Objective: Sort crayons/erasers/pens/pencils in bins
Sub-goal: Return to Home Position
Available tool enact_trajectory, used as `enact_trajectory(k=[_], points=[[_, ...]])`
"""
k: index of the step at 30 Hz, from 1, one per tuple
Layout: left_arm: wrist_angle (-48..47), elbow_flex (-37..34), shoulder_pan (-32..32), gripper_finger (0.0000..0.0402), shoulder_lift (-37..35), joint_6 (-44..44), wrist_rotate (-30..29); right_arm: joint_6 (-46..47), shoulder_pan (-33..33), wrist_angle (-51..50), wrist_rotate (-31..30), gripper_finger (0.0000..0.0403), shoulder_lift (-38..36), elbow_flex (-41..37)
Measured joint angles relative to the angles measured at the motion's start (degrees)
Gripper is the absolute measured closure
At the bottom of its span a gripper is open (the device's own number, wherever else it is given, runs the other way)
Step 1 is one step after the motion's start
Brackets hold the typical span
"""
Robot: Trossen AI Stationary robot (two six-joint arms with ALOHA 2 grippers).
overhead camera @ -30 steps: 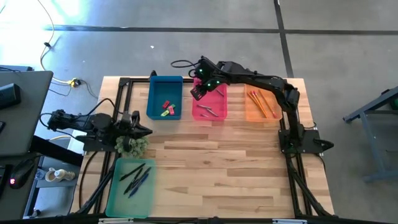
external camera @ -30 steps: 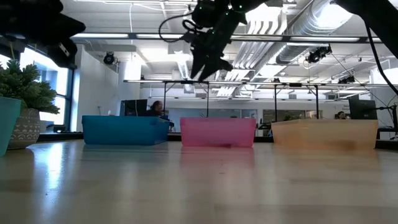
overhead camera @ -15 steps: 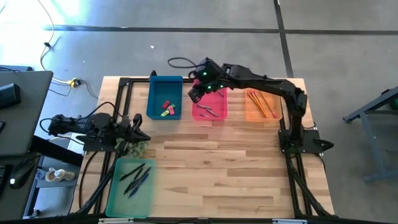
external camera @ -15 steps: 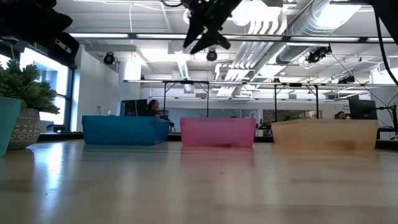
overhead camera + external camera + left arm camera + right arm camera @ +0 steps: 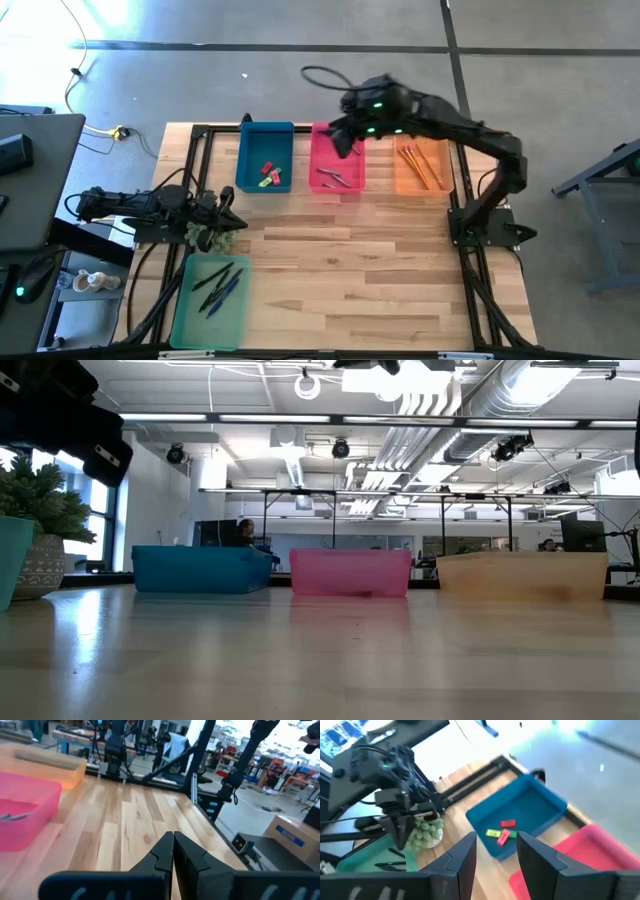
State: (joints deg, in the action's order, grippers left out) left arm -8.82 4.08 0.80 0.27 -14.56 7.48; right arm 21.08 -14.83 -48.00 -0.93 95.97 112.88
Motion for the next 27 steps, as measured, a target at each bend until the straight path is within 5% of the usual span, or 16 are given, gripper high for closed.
enact_trajectory(k=[18,27], points=[[0.9,0.0,0.0,0.0401,0.0,-3.9,-3.4,-15.5,1.7,-16.2,-5.7,0.027,-16.6,-0.8],[0.9,0.0,0.0,0.0401,0.0,-3.8,-3.7,-14.5,1.8,-7.7,-5.9,0.027,-29.8,-22.4]])
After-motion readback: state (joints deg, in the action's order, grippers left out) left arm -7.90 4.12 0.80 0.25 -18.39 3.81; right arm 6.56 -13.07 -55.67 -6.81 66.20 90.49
